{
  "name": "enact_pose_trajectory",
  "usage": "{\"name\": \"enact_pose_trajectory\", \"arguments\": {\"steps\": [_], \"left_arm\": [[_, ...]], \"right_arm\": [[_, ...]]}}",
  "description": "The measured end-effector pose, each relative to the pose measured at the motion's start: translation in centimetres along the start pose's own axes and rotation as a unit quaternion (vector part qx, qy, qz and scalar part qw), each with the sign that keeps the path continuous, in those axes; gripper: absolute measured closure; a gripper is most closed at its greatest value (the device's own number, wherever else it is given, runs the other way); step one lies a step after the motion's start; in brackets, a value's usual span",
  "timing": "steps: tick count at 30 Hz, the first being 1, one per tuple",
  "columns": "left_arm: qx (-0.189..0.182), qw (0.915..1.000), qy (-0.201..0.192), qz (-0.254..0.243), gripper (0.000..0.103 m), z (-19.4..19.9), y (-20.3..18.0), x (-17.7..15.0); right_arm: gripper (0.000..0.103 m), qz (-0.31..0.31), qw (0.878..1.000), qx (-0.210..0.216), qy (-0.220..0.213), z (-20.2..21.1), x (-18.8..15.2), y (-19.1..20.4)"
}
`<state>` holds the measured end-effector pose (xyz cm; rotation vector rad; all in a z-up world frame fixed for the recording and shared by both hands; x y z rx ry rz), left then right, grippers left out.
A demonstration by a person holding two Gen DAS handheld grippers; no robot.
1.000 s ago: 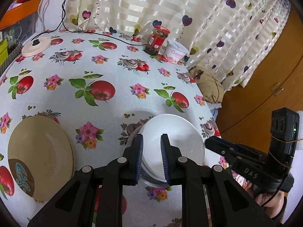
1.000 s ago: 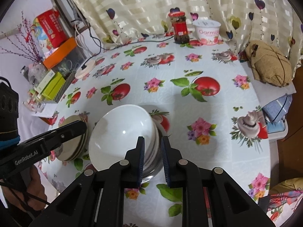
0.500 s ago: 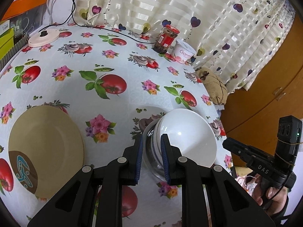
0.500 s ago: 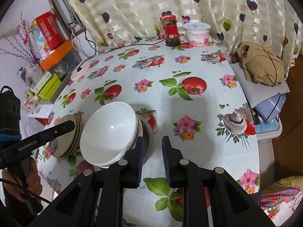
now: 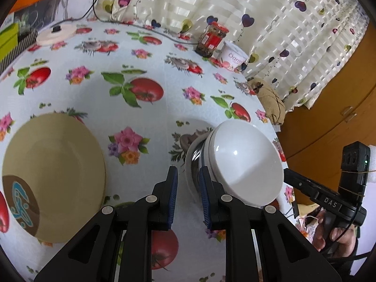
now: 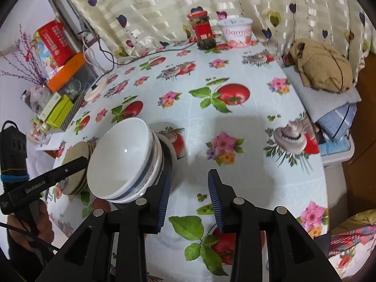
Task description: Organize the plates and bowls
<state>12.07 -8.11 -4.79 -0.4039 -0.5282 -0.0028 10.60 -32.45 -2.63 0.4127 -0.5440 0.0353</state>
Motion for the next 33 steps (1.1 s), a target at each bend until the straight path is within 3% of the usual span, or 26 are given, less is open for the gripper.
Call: {"name": "enact_pose_trajectory", "arguments": {"steps": [8,16,30,33], "left_arm": [[-0.025,0.9987,0.034,0.027,0.083,-1.8,0.5,-0.8],[-0.029,0.998,0.048,0.03,0.083,-2.8,0.5,-1.1],[-0.04,0.9967,0.057,0.042,0.083,-3.7,0.7,-1.1],[-0.043,0.9969,0.056,0.035,0.09,-3.8,0.4,-1.0]], "right_arm": [[0.071,-0.023,0.998,0.047,0.026,-2.2,-0.9,0.1],[0.083,-0.032,0.997,0.062,0.039,-3.6,-0.9,0.3],[0.092,-0.041,0.995,0.078,0.048,-5.0,-0.8,0.3],[0.092,-0.042,0.995,0.08,0.047,-5.0,-0.7,0.3]]}}
Point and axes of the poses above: each gripper's, at about its wrist camera, not at the fingertips, and z roughly against the way its jaws point, y to its left, x to its top, the point moved 5 cm from there along -z, roughly the way its jaws point, and after that the axes turned 5 degrees about x, right-handed, at the moved point
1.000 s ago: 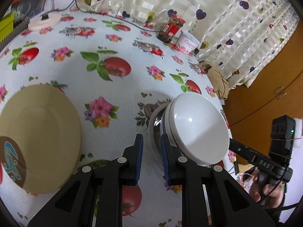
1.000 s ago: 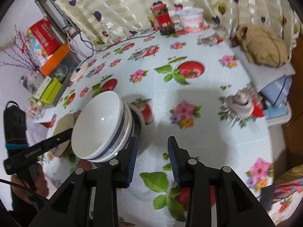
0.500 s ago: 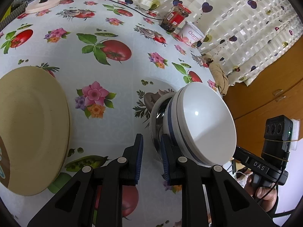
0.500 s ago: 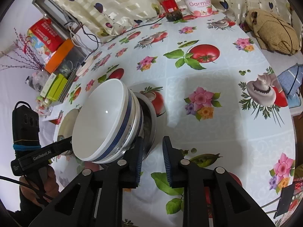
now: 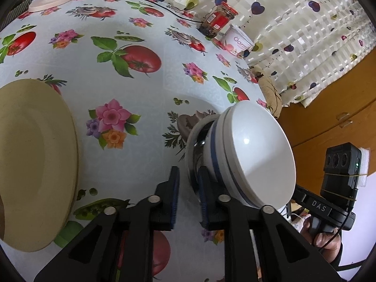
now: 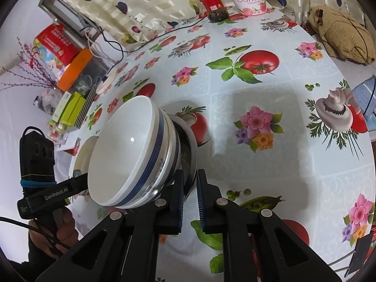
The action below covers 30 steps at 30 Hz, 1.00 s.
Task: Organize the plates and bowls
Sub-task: 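Lift the steel bowl holding the white bowls with both tools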
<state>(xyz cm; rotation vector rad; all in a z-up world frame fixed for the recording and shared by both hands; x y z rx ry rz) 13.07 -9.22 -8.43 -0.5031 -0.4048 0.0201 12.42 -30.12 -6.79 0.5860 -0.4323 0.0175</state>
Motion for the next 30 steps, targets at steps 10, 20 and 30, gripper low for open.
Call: {"name": "enact_pose_trajectory", "arguments": {"steps": [10,20,30], "left_arm": [[0.01,0.9999,-0.007,-0.011,0.093,0.11,-0.4,-0.01],[0.011,0.9999,-0.004,-0.008,0.093,0.21,-0.18,-0.15],[0.015,0.9998,-0.011,-0.009,0.093,0.84,0.03,-0.12]], "right_arm": [[0.092,-0.006,1.0,0.003,-0.005,0.02,0.11,-0.19],[0.092,-0.004,1.0,0.002,-0.006,0.01,0.0,0.03],[0.092,0.001,1.0,0.004,-0.005,-0.07,0.19,0.63]]}}
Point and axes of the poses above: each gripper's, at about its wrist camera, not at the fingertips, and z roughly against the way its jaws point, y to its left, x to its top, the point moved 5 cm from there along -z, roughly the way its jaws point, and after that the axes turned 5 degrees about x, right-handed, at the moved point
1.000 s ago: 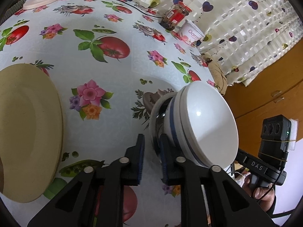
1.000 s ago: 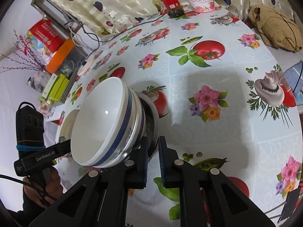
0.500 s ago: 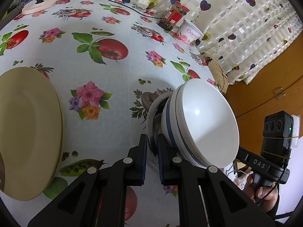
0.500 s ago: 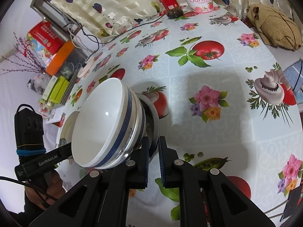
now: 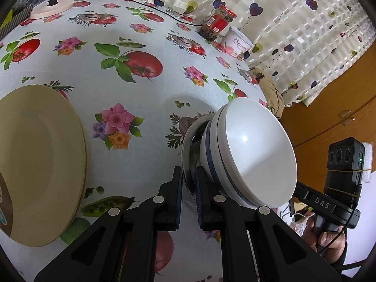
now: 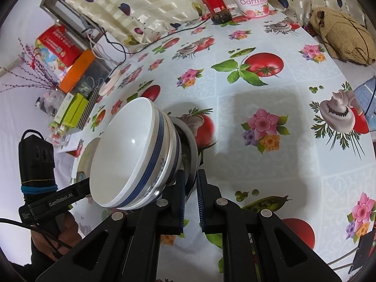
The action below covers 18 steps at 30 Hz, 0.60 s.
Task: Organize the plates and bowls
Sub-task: 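Lift the steel bowl holding the white bowls with both tools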
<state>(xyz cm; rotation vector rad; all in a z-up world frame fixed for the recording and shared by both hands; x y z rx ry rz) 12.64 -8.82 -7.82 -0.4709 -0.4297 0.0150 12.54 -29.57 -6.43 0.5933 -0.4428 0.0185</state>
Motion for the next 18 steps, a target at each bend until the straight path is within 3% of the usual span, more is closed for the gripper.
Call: {"name": "enact_pose_trajectory", "arguments": {"steps": [18], "left_arm": [[0.003,0.9999,-0.013,0.003,0.093,1.7,0.4,0.5]], "right_arm": [[0.093,0.004,1.0,0.003,0.001,-0.3,0.3,1.1]]}}
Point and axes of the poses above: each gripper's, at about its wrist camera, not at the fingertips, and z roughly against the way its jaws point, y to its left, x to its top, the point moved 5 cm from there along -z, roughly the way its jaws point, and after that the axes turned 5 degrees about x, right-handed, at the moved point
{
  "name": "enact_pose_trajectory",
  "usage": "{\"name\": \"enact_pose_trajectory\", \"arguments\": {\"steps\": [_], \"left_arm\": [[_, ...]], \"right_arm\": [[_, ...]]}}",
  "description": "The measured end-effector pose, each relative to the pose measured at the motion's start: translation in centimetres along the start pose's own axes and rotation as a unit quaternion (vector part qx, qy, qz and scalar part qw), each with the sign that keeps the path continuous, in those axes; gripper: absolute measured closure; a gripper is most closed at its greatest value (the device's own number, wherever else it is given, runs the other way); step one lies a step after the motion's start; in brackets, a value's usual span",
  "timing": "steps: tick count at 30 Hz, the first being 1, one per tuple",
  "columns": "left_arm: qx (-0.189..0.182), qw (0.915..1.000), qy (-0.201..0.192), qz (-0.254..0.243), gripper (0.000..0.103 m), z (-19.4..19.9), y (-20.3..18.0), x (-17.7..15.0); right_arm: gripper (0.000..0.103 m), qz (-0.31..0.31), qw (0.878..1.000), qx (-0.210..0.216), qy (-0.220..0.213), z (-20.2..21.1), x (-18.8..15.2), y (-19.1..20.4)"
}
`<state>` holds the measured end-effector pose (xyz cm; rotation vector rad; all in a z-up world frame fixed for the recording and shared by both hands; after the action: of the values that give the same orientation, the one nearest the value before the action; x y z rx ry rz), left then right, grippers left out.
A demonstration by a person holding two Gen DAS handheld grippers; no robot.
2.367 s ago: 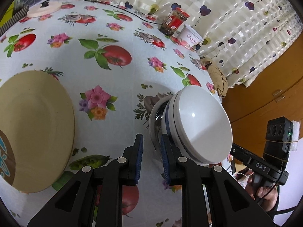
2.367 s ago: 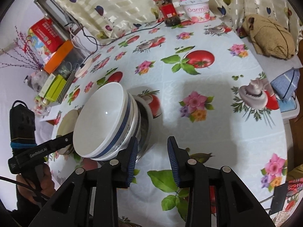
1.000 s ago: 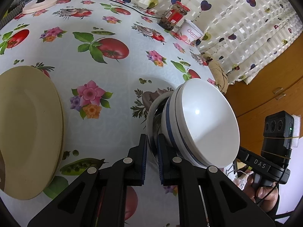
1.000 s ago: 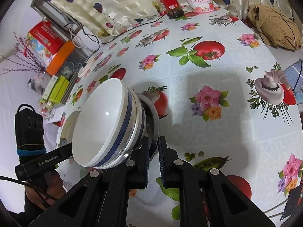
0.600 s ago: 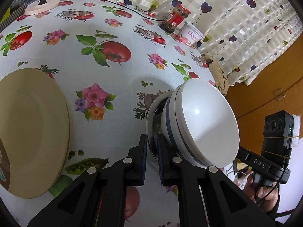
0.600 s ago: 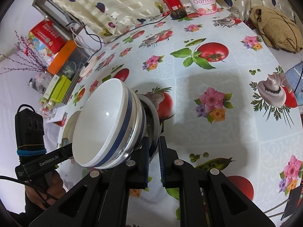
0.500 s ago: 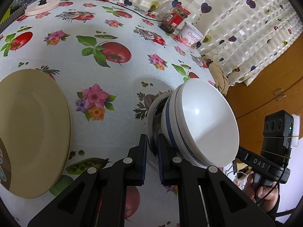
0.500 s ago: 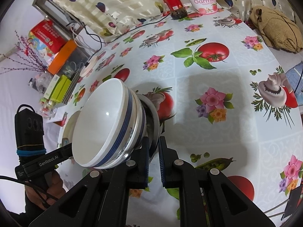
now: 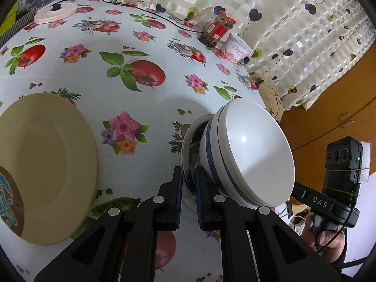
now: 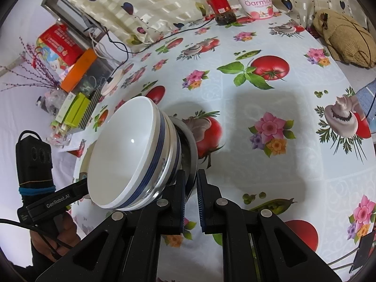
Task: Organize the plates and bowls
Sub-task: 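Lift the steel bowl holding the white bowls with both tools, then carry the bowl stack with both tools and lower it onto the beige plates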
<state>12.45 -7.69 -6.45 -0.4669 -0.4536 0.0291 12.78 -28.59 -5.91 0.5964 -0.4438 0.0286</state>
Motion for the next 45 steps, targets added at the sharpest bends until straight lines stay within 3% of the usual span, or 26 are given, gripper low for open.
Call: {"name": "enact_pose_trajectory", "arguments": {"steps": [25,45], "left_arm": [[0.04,0.9966,-0.054,0.047,0.093,6.5,5.8,0.9],[0.078,0.9862,-0.083,0.121,0.096,10.5,14.5,0.7]], "right_arm": [[0.093,0.062,0.997,0.035,0.025,-3.0,1.9,7.6],[0.092,0.109,0.987,0.071,0.097,-10.0,1.6,15.0]]}}
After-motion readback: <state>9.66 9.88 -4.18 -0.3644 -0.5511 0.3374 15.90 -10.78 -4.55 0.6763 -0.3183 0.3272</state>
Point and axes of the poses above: each gripper's, at about its wrist camera, not at the fingertips, and z roughly against the way its jaws point, y to its left, x to its top, the point moved 5 cm from there along -z, roughly the way its jaws point, and after that the axes turned 5 degrees about x, right-handed, at the moved point
